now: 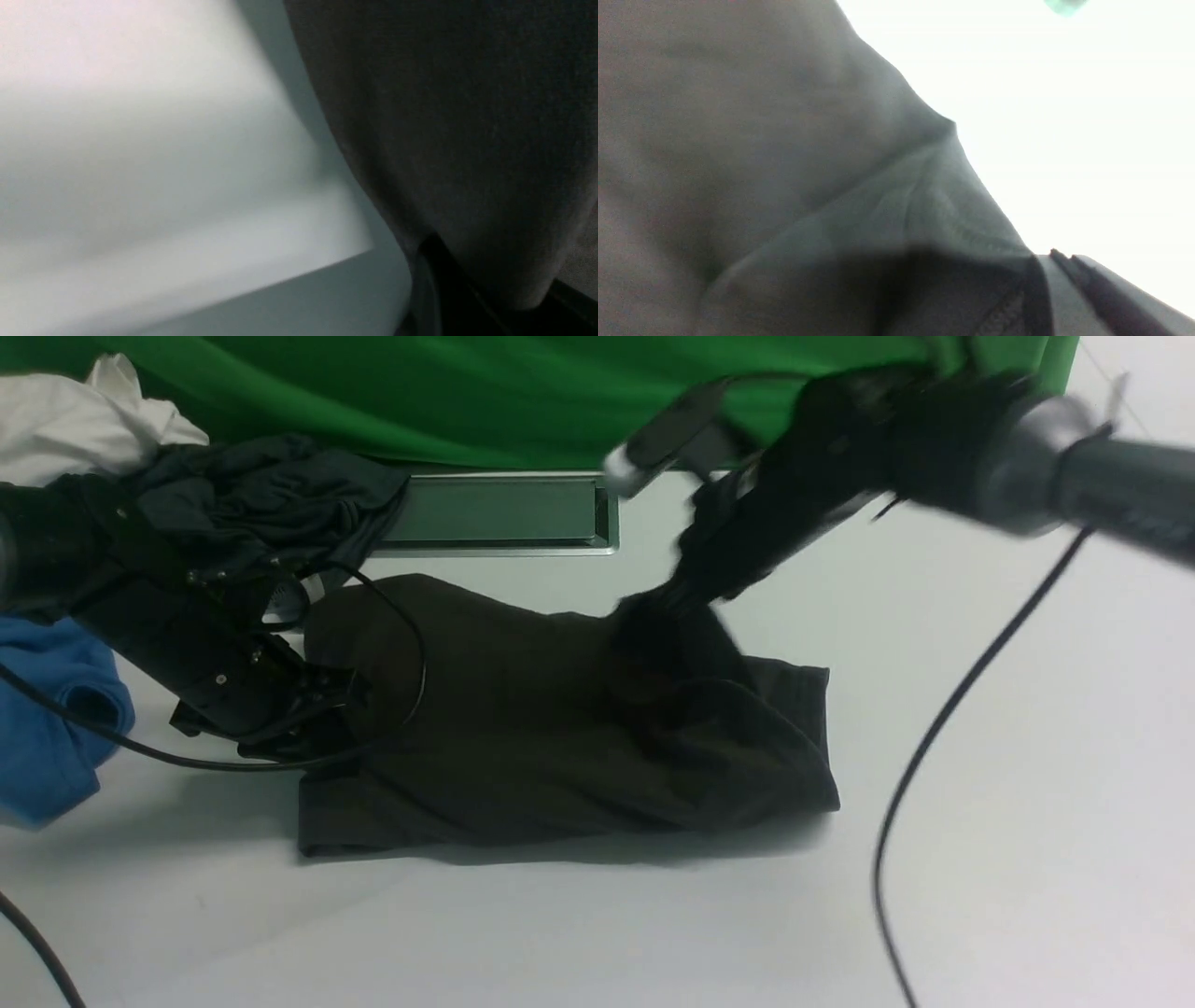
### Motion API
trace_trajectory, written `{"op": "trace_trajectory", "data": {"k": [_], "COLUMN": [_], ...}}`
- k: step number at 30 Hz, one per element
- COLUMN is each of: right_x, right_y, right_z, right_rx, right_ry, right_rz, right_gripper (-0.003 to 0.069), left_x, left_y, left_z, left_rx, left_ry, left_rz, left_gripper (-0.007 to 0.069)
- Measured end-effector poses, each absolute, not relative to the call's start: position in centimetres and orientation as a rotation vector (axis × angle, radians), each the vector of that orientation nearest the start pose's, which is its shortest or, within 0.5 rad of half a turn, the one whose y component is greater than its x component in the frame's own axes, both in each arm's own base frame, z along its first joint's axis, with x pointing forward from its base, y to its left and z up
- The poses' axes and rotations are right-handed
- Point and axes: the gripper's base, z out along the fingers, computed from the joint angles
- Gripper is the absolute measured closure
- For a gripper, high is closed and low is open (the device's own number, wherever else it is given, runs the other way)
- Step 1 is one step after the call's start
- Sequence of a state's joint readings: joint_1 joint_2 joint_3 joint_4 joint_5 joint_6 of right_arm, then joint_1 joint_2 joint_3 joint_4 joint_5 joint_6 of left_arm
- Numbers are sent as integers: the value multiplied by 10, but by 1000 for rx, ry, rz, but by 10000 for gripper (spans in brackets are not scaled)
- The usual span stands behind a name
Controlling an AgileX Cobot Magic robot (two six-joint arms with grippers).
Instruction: Fold a long-sleeved shirt on a white desktop.
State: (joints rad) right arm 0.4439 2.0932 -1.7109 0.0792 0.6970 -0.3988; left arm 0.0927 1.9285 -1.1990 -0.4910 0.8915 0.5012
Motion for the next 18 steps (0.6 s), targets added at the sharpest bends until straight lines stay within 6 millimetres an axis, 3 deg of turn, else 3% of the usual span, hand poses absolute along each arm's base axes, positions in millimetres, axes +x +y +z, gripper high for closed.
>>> {"op": "trace_trajectory", "data": {"k": [4,8,13,18], "right_x": [440,449,453,442], "right_y": [168,149,142,151], "right_z": [213,208,211,223], "right_rx": [-895,-809,-701,-725], "right_ry": [2431,2451,2459,2480], "right_rz": [72,61,79,100], "right_gripper": [640,604,496,379], "left_x": [359,359,359,359], "left_y": [0,0,0,0], "left_z": [157,157,157,157], "left_rx": [152,153,152,151], "left_ry": [2943,2943,2941,2941], "left_rz": [-535,-534,-532,-532], "left_gripper": [559,559,559,559]}}
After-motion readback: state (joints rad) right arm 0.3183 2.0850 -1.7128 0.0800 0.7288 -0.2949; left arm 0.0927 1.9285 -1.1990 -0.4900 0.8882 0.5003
